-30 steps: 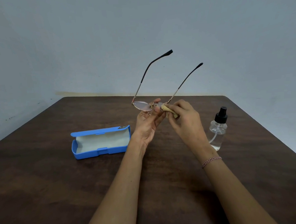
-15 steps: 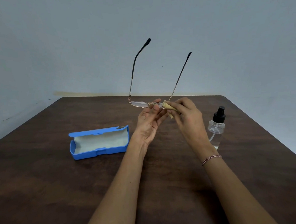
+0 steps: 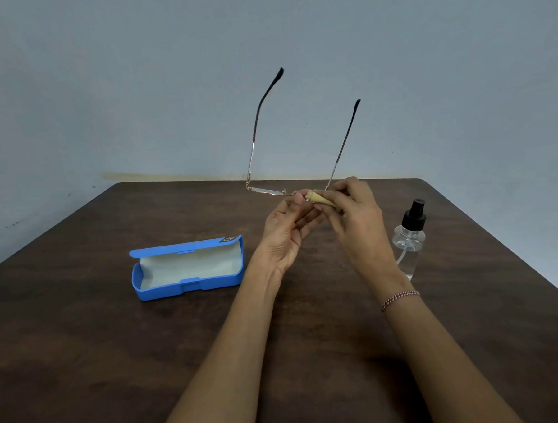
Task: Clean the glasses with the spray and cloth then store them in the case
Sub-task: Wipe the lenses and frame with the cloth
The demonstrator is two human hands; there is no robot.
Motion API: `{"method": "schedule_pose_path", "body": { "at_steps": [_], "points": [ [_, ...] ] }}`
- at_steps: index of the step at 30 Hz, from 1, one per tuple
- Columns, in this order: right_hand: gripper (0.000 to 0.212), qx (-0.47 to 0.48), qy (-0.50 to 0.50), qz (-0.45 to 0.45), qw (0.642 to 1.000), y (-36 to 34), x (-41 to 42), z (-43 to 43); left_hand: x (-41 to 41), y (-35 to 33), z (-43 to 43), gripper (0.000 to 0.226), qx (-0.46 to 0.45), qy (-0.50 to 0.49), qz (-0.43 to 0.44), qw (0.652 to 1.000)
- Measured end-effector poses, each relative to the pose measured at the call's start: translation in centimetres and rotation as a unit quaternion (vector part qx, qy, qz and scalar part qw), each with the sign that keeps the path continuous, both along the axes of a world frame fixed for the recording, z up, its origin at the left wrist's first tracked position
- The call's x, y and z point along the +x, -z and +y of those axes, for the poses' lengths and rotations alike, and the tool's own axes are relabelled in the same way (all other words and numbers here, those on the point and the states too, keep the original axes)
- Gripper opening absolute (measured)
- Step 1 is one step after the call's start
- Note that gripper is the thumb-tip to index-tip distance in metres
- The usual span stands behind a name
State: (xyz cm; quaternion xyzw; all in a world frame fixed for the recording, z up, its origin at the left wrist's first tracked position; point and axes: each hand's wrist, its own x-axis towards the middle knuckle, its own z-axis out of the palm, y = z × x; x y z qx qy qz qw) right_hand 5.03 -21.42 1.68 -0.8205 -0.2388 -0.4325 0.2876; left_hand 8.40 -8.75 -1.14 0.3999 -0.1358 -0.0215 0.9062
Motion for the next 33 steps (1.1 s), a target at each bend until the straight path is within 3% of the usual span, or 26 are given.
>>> {"method": "schedule_pose_path", "body": {
  "at_steps": [5,12,19,23,33],
  "points": [
    [0.021,-0.002,-0.016,0.01,1.0,-0.1,0.1,-0.3,-0.1,0.0,-0.3,0.041,0.02,0.019,0.009,1.0],
    [0.016,-0.022,0.018,0.027,0.999,0.1,0.4,-0.4,-0.5,-0.2,-0.7,0.034,0.051,0.055,0.025,0.997],
    [0.011,0.055,0.042,0.045,0.997,0.1,0.7,-0.5,-0.8,-0.5,-0.3,0.053,0.132,0.067,0.003,0.989],
    [0.011,0.099,0.041,0.066,0.992,0.0,0.8,-0.7,-0.4,-0.3,1.2,0.073,0.085,0.077,-0.031,0.993],
    [0.02,0.118,0.025,0.13,0.984,0.1,0.9,-0.9,-0.2,0.0,2.7,0.061,-0.024,0.108,-0.059,0.992]
  ]
}}
